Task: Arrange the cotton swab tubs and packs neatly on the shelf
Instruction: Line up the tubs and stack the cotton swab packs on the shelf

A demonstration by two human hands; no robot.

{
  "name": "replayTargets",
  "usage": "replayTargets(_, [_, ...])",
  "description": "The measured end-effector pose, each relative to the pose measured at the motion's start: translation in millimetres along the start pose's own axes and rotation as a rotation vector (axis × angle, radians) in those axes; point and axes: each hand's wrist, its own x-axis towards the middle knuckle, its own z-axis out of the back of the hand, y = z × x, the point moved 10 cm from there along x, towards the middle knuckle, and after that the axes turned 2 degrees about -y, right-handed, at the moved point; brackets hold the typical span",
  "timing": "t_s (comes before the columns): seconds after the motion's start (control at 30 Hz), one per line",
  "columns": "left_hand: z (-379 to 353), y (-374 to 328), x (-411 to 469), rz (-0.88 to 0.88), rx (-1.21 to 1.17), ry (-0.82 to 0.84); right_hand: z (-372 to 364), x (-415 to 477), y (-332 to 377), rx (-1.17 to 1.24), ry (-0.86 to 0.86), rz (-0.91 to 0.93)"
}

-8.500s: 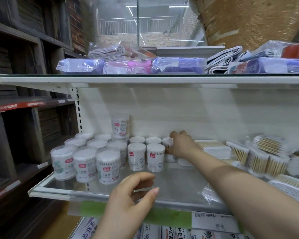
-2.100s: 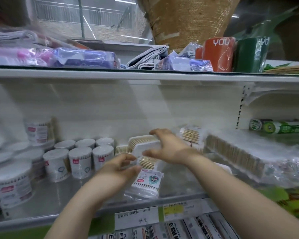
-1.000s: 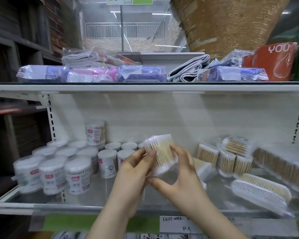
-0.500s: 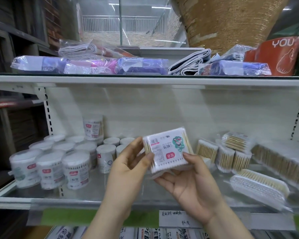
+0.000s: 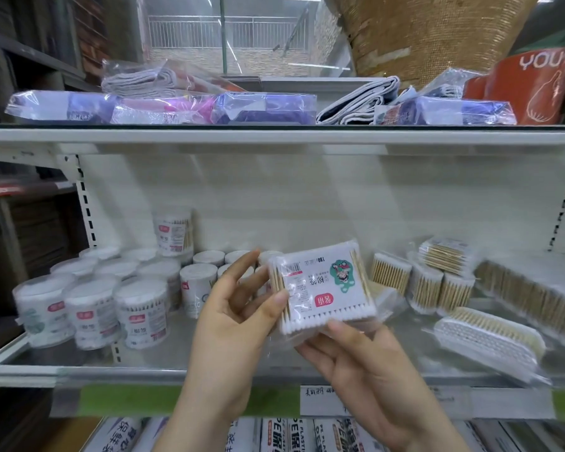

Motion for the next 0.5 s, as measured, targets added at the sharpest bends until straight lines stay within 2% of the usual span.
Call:
replayTargets(0.07, [1.9,-0.7,-1.9,0.013,-0.001,-0.022,0.9,-1.9,0.9,-0.076,-0.035,0.002])
replayTargets(0.13, [2.7,1.6,-4.5,0.043,0.029,-0.035,13.6,-0.3,2.3,-0.172,-0.154,-0.02])
replayTargets(0.23, [-2.3,9.1,-7.9,0.11,0.065,0.043,25.9,6.5,14.1,-0.352,-0.273,-0.019])
replayTargets(0.33, [2.1,13.4,-9.6,0.168,0.141,0.112,24.4,14.8,26.6,-0.539,-0.261,-0.056])
replayTargets(0.5, [26.0,5.6,-4.8,0.163,0.264,0.097,23.3,22.3,48.3,-0.771,-0.24,-0.05])
